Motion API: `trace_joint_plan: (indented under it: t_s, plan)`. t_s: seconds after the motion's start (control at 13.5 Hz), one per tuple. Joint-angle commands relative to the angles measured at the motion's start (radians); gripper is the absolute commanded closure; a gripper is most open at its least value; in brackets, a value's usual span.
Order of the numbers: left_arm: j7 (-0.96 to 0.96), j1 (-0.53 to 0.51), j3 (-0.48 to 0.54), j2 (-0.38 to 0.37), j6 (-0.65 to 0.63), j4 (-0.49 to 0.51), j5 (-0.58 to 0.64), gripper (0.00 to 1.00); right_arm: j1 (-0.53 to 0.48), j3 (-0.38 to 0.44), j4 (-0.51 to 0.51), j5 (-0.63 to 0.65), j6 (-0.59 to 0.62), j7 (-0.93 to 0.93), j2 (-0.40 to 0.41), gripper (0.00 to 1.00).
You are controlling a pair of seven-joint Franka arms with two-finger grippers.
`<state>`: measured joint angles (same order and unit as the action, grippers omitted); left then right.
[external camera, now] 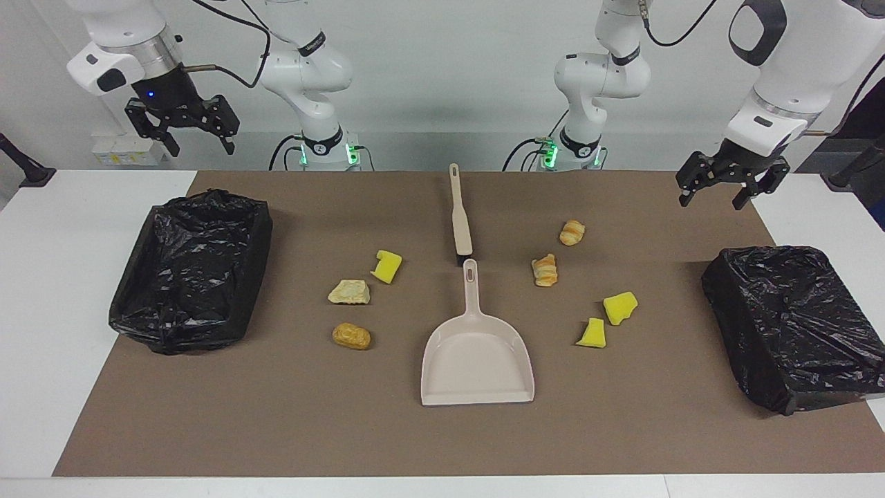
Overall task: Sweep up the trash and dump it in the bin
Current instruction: 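Move both grippers out from rest toward the brush and dustpan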
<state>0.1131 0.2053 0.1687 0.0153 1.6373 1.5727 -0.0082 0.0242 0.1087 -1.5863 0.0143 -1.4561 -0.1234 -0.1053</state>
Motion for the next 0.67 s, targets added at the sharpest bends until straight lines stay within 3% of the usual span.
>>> trace_joint_plan:
  t_s: [0.0, 0.59]
  plan:
    - [0.016, -0.007, -0.006, -0.018, 0.015, 0.020, 0.002, 0.00, -0.004, -0.001, -0.003, -0.011, 0.011, -0.008, -0.010, 0.00]
    - [0.011, 0.005, -0.012, -0.017, 0.027, 0.021, 0.002, 0.00, 0.003, -0.004, -0.006, -0.010, 0.003, -0.021, -0.010, 0.00]
